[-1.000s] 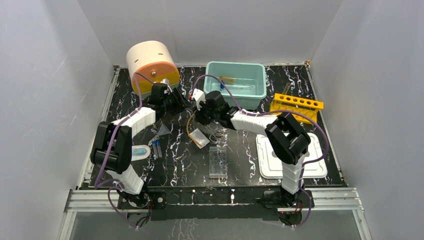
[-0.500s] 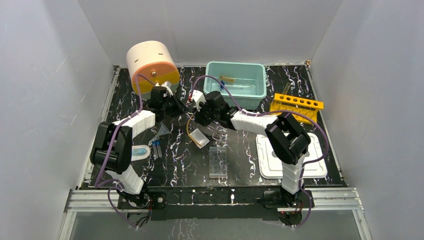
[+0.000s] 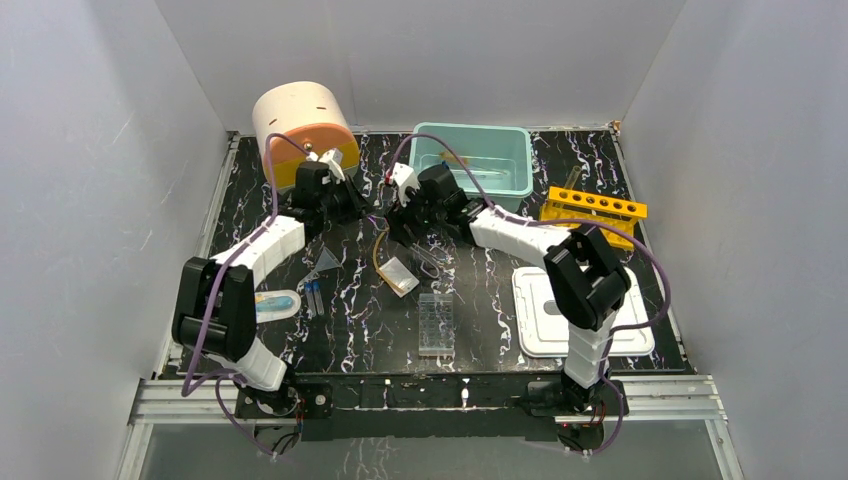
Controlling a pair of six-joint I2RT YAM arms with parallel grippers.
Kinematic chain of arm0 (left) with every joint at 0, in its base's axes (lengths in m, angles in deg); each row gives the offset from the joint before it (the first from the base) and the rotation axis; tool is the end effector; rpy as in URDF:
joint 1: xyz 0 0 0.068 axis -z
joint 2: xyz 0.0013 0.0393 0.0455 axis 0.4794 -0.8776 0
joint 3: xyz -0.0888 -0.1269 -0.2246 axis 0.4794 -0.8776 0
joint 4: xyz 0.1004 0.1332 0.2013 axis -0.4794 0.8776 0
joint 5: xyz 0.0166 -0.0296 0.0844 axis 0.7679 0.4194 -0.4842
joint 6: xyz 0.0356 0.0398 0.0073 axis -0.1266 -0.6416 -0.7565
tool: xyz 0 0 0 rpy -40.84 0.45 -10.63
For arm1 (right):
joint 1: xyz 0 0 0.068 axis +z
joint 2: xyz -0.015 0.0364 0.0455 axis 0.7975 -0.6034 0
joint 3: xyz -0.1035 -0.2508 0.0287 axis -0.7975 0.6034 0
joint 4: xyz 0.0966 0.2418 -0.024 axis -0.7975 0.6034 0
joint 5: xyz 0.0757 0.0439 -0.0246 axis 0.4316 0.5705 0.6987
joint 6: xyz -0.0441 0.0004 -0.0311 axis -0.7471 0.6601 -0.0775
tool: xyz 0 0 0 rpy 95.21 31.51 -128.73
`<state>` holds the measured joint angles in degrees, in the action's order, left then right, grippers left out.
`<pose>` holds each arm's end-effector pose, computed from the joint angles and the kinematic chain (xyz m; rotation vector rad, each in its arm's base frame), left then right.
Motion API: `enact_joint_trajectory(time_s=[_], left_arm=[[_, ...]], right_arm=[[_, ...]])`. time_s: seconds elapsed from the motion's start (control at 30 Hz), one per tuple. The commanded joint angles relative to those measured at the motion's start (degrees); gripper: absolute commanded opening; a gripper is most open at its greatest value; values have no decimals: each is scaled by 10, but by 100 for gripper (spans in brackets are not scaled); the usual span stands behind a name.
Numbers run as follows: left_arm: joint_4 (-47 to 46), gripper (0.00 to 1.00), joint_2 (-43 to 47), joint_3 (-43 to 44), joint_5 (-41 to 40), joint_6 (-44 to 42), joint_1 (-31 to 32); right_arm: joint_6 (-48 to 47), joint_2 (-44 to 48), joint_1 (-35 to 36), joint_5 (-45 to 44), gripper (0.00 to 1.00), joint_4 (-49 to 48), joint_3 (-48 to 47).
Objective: Organize the chemistry lab equipment
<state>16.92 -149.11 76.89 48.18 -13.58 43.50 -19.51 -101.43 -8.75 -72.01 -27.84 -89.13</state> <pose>0.3422 -0.1023 0.2435 -0.1454 2.1390 -0.8329 0.3067 0.3079 0.2335 -1.0322 1.8787 0.6051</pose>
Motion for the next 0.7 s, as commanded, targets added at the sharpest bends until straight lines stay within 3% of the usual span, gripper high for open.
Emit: enact_joint_trajectory(time_s=[0.0, 0.2, 0.43, 0.67], left_arm=[[33, 0, 54, 44, 13, -29, 4], [64, 0, 77, 61, 19, -12, 4], [69, 0, 98, 72, 34, 14, 3], [79, 0, 111, 70, 34, 16, 4]], right_arm=[[4, 65, -9, 72, 76, 66, -47], [-2, 86, -9, 75, 76, 115, -33], [-41, 88, -9, 73, 69, 144, -63], [-65, 68, -9, 73, 49, 171, -101]])
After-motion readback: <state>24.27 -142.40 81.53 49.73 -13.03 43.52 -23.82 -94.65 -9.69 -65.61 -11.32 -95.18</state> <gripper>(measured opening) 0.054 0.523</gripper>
